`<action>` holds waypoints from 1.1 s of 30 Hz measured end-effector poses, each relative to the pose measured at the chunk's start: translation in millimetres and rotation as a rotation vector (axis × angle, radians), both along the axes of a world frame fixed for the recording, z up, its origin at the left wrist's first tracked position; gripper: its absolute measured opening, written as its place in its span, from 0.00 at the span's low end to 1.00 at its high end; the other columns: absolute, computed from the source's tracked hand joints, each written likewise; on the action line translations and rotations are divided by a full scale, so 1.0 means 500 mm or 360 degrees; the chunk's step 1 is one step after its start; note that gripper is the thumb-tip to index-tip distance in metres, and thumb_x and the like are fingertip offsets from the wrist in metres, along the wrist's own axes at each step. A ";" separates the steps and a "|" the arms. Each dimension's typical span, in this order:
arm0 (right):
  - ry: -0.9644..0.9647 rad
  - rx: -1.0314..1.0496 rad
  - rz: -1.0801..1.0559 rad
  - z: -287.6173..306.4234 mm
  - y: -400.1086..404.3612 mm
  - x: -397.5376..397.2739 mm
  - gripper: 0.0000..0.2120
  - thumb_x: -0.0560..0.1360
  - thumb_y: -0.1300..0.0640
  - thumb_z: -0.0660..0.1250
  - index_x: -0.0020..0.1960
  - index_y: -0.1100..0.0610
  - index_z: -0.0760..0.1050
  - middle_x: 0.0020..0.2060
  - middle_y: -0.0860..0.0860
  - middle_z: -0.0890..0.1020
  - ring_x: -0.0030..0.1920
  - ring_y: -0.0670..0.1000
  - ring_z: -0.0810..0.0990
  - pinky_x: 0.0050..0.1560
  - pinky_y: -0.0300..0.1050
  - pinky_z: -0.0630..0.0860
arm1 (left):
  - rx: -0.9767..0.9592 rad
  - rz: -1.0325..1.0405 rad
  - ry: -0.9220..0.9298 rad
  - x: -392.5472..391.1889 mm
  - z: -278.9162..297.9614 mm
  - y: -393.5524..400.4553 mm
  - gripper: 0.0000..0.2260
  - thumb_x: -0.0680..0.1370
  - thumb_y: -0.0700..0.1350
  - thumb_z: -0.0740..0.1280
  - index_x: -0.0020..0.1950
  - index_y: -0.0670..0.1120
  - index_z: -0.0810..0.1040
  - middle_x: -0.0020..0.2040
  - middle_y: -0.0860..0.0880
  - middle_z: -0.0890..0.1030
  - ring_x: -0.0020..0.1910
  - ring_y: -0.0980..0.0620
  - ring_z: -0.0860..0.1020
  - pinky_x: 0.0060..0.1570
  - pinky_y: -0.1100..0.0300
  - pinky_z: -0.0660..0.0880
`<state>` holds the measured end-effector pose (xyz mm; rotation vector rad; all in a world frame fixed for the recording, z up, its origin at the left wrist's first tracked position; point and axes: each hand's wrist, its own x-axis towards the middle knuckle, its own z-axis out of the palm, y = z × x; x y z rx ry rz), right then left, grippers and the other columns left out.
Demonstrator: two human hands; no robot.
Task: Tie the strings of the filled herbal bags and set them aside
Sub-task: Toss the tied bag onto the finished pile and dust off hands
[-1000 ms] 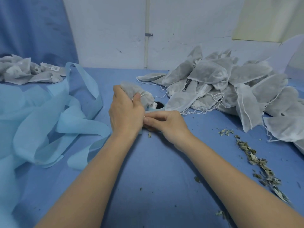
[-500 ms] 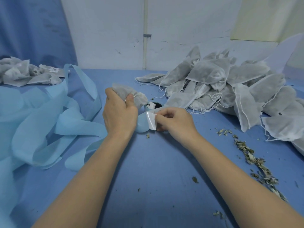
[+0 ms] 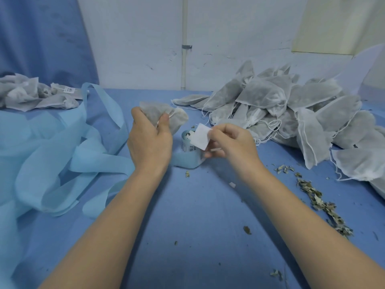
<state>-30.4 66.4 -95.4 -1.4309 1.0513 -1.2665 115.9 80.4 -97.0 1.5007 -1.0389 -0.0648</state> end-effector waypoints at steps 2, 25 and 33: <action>-0.0073 -0.0097 -0.0004 0.015 0.009 0.002 0.06 0.74 0.65 0.67 0.40 0.60 0.80 0.29 0.51 0.82 0.30 0.48 0.80 0.36 0.42 0.81 | -0.0106 -0.0026 0.0002 -0.003 0.008 0.004 0.12 0.79 0.49 0.63 0.48 0.44 0.62 0.40 0.51 0.73 0.42 0.46 0.70 0.38 0.58 0.60; 0.0073 -0.0522 -0.0149 0.048 0.041 0.001 0.04 0.71 0.60 0.74 0.39 0.52 0.82 0.36 0.47 0.85 0.40 0.48 0.84 0.49 0.52 0.81 | -0.0175 -0.0512 -0.0203 -0.065 0.013 0.031 0.08 0.79 0.49 0.64 0.56 0.50 0.71 0.41 0.65 0.74 0.40 0.62 0.73 0.40 0.78 0.66; 0.0158 -0.0580 0.0047 0.045 0.028 -0.010 0.05 0.75 0.60 0.69 0.44 0.51 0.79 0.38 0.46 0.81 0.40 0.45 0.78 0.44 0.45 0.78 | -0.0170 -0.0805 0.0512 -0.078 0.032 0.039 0.06 0.71 0.53 0.64 0.41 0.52 0.73 0.40 0.58 0.78 0.40 0.61 0.76 0.45 0.64 0.72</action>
